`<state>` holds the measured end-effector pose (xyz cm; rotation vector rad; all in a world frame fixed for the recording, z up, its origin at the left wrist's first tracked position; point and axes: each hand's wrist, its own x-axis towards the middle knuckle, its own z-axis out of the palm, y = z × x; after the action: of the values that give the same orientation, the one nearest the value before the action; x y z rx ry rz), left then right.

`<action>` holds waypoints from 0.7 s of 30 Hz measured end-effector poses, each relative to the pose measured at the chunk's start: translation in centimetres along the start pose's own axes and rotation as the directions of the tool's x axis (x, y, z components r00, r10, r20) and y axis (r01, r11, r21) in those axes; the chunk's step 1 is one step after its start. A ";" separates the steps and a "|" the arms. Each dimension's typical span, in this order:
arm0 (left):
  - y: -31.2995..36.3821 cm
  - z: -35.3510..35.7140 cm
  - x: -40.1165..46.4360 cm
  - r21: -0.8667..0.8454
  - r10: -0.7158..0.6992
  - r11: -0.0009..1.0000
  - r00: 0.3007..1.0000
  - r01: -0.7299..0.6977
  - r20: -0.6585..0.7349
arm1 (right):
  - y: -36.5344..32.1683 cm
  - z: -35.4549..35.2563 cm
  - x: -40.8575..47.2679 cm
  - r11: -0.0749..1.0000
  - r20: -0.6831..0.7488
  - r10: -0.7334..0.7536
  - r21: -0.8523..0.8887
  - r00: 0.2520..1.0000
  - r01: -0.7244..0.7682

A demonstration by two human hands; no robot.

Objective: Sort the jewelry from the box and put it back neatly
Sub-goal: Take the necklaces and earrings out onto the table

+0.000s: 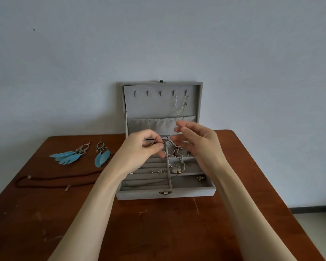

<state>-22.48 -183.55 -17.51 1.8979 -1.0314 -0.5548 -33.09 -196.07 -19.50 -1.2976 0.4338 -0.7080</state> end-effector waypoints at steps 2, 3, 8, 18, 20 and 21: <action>-0.1 0.1 0.1 0.023 0.011 1.000 1.000 -0.011 0.014 | 0.0 -0.1 0.0 1.000 -0.007 -0.002 0.009 1.000 0.002; -0.4 0.1 0.2 0.045 0.004 0.999 1.000 -0.005 0.017 | 0.1 -0.1 0.0 1.000 -0.008 -0.002 0.013 1.000 0.002; -0.9 0.0 0.3 0.112 -0.032 0.994 0.988 0.015 0.151 | -0.1 -0.1 0.2 0.999 0.006 -0.007 0.042 1.000 0.007; -1.2 0.1 0.5 0.154 0.080 0.980 0.960 -0.125 0.270 | -0.4 -0.1 0.1 0.998 0.002 -0.030 0.061 1.000 0.030; -1.4 0.0 0.6 0.174 0.086 0.977 0.971 -0.126 0.221 | -0.4 -0.2 0.2 0.997 -0.007 -0.033 0.074 0.999 0.034; -1.6 0.0 0.7 0.178 0.086 0.977 0.981 -0.117 0.177 | -0.4 -0.3 0.2 0.995 -0.013 -0.035 0.090 0.999 0.036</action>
<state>-21.36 -183.69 -18.83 1.9731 -1.3238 -0.5833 -33.21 -196.50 -19.20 -1.2192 0.3853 -0.7570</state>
